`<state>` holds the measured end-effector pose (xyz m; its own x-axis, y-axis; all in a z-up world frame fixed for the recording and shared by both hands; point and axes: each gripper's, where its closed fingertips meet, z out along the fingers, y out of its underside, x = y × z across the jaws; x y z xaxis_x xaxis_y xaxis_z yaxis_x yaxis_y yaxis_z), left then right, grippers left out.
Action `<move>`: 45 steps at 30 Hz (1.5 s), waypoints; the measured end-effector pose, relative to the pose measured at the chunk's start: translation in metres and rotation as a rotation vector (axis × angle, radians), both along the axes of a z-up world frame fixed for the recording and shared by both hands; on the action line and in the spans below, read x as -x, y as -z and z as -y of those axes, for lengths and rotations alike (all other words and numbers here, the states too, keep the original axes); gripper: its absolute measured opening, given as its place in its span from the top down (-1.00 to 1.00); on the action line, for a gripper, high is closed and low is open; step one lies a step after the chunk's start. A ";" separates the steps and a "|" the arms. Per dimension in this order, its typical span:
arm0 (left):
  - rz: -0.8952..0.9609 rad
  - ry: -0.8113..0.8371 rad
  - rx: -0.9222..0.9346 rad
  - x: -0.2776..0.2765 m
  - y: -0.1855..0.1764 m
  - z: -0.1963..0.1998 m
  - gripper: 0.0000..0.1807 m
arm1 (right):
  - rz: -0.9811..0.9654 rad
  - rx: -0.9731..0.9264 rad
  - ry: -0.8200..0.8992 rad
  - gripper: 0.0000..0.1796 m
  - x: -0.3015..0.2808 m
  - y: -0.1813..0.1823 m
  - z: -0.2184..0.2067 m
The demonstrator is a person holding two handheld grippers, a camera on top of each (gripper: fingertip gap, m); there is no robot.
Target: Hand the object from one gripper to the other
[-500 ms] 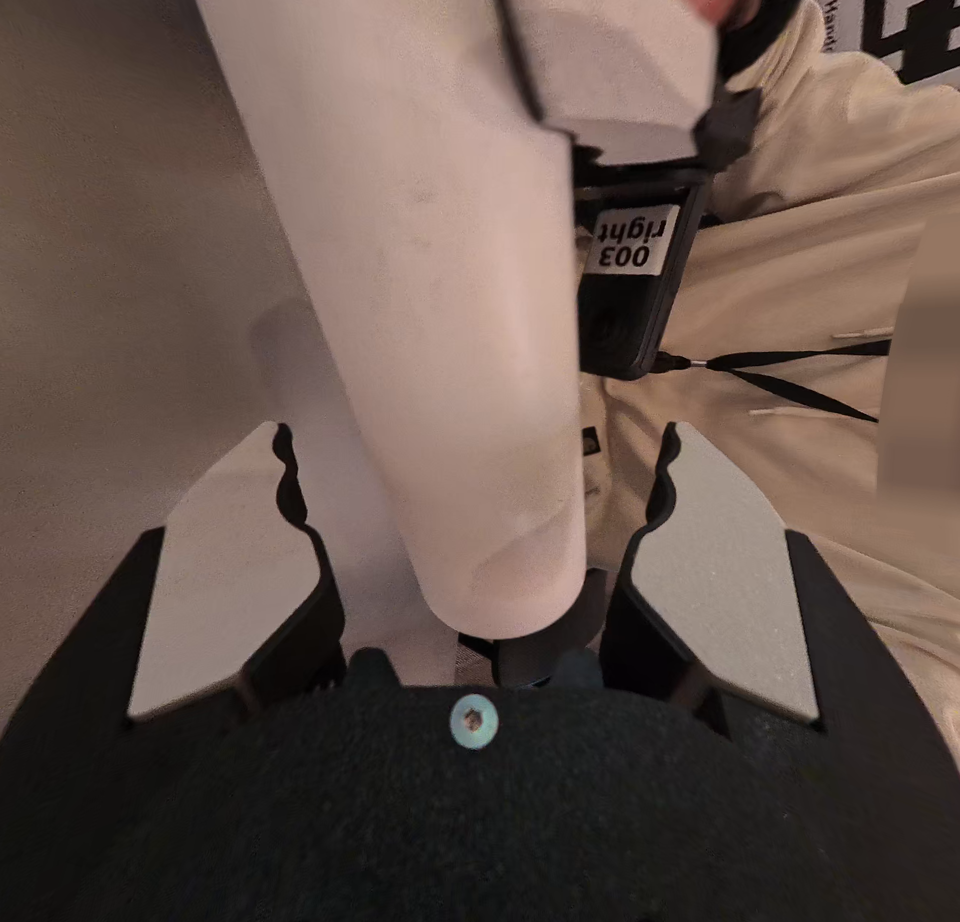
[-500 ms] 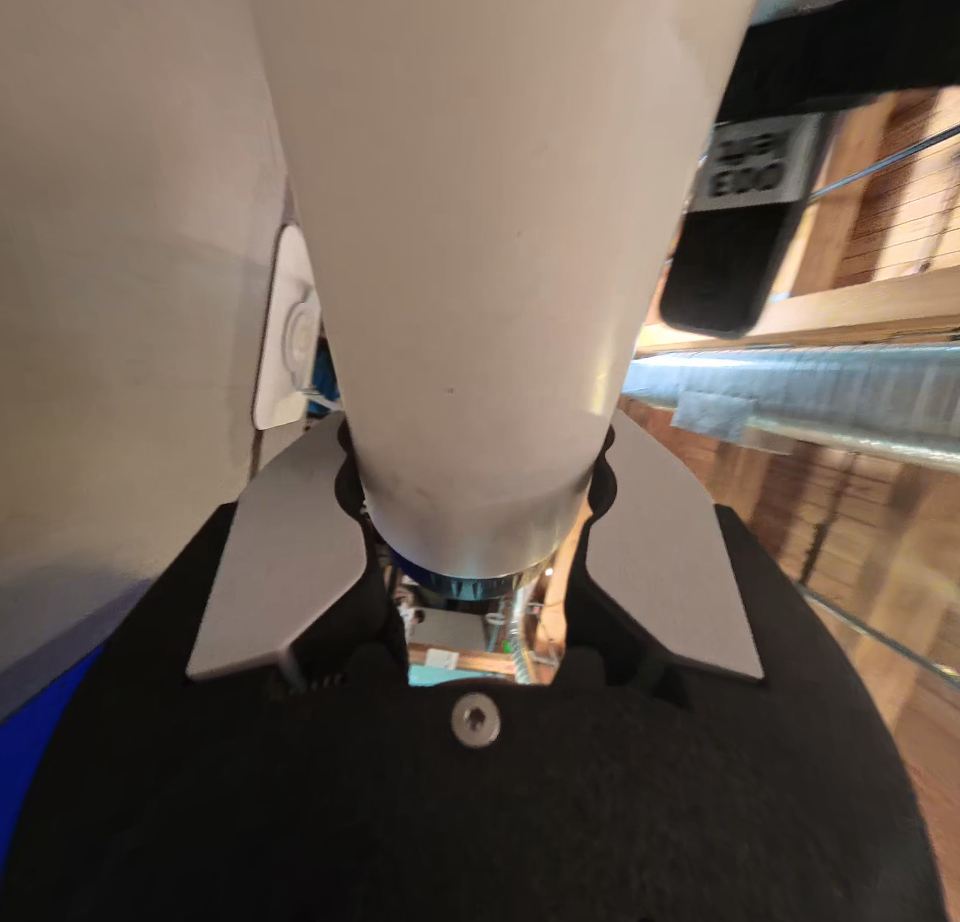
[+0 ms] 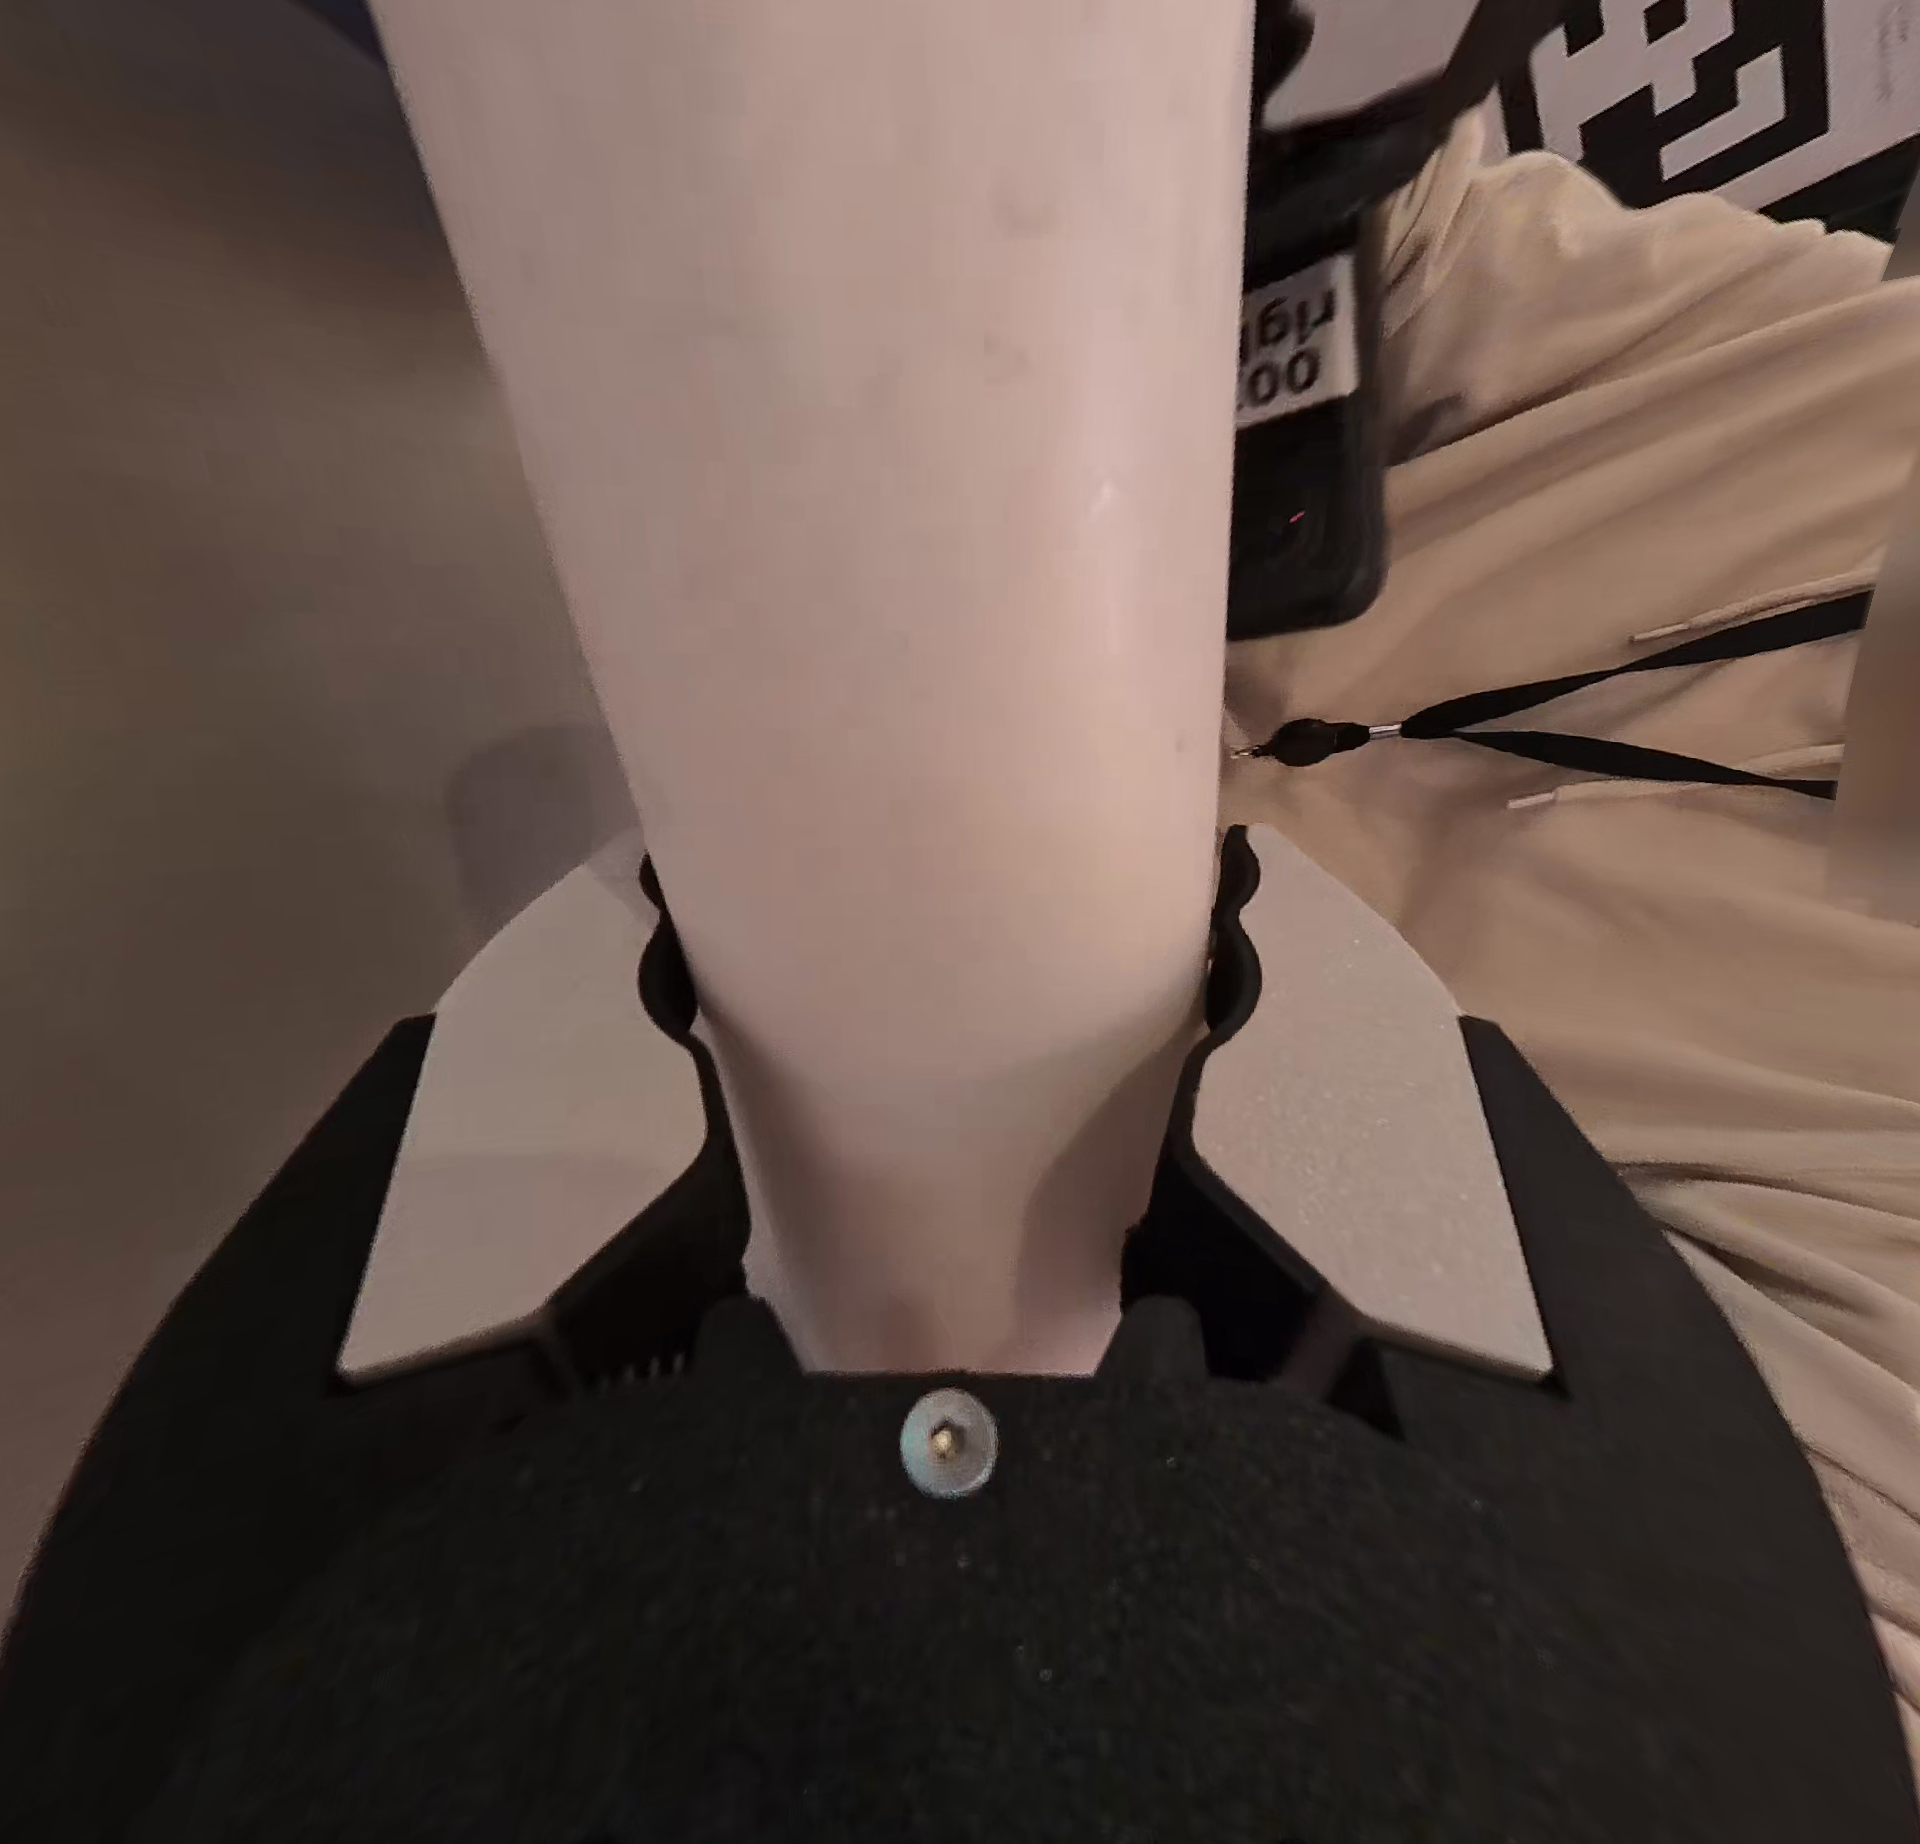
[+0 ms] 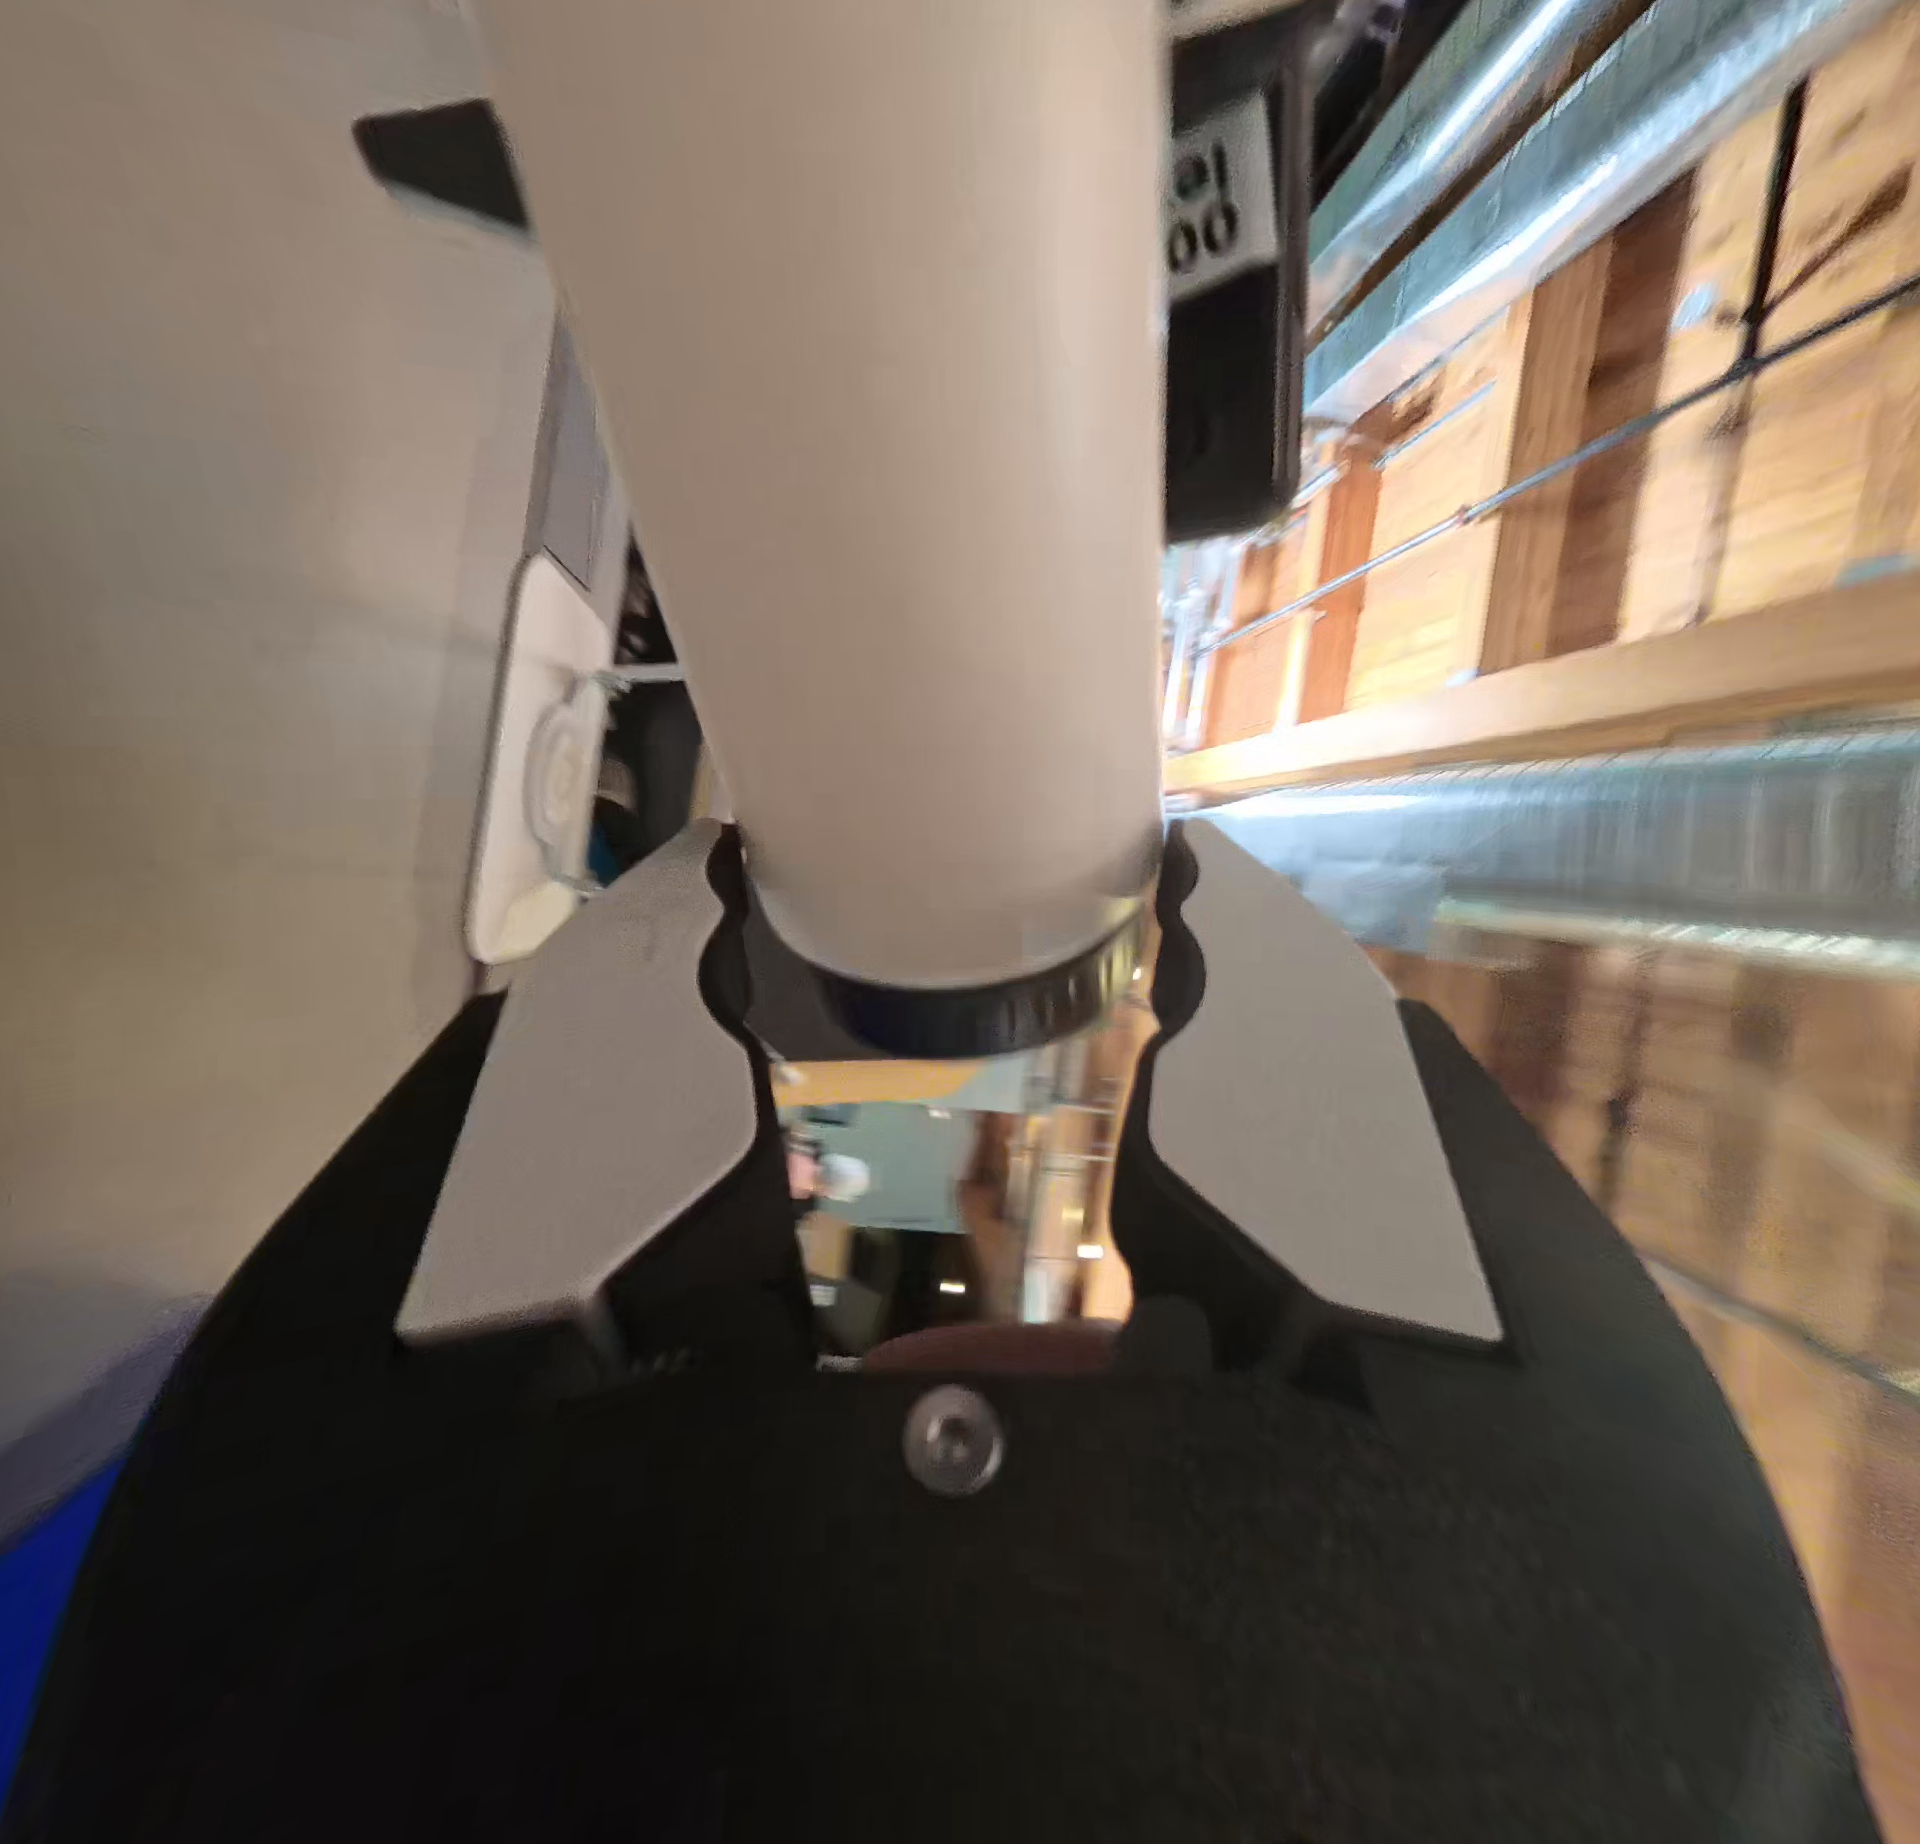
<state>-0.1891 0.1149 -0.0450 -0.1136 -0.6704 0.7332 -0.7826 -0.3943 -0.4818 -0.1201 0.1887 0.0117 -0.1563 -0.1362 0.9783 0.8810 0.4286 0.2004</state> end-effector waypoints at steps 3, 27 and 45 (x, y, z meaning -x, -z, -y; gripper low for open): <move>0.040 -0.036 -0.027 0.007 -0.001 -0.004 -0.07 | -0.244 0.139 -0.037 0.28 -0.010 -0.011 0.010; 0.474 -0.584 -0.521 -0.055 -0.025 -0.019 -0.09 | -1.351 1.690 -0.511 0.06 0.067 -0.037 0.024; 0.283 -0.863 -0.711 0.015 0.018 0.011 0.00 | -1.281 1.033 0.014 0.06 0.018 -0.011 0.000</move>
